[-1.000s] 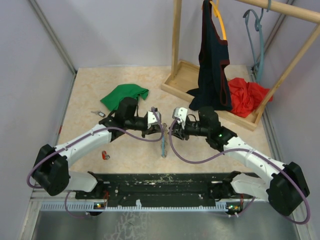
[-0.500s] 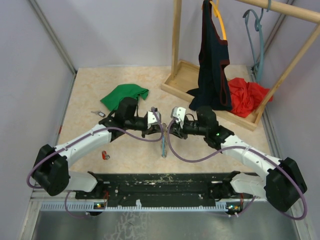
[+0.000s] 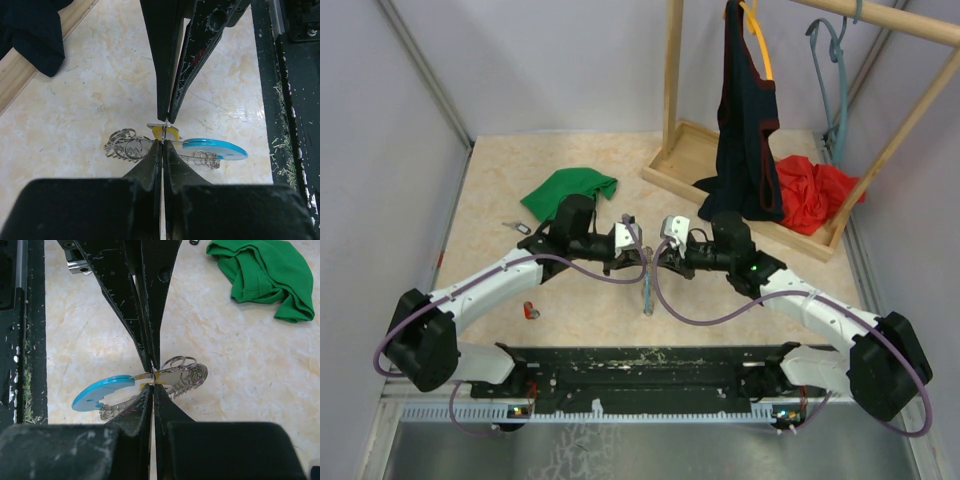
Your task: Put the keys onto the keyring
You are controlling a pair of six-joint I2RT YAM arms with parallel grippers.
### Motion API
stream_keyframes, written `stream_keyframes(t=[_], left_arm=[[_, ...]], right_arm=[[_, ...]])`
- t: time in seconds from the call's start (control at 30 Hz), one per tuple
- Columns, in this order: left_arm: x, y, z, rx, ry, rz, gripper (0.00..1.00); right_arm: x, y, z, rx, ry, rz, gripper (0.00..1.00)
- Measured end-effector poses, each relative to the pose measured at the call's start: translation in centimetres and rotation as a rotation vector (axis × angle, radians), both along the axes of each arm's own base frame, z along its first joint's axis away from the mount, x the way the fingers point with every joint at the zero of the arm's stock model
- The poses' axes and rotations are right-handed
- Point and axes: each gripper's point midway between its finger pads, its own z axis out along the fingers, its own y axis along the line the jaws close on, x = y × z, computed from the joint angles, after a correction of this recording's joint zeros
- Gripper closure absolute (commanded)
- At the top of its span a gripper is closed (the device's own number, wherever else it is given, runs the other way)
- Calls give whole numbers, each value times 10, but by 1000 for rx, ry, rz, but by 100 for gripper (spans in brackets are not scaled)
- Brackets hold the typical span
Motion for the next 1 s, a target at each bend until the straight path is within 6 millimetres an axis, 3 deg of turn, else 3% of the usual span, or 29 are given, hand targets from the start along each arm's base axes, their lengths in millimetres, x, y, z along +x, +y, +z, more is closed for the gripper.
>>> stream_keyframes(t=[1.0], left_arm=[[-4, -1, 1, -8, 9, -21, 100]], right_arm=[[-2, 1, 4, -31, 33, 25, 100]])
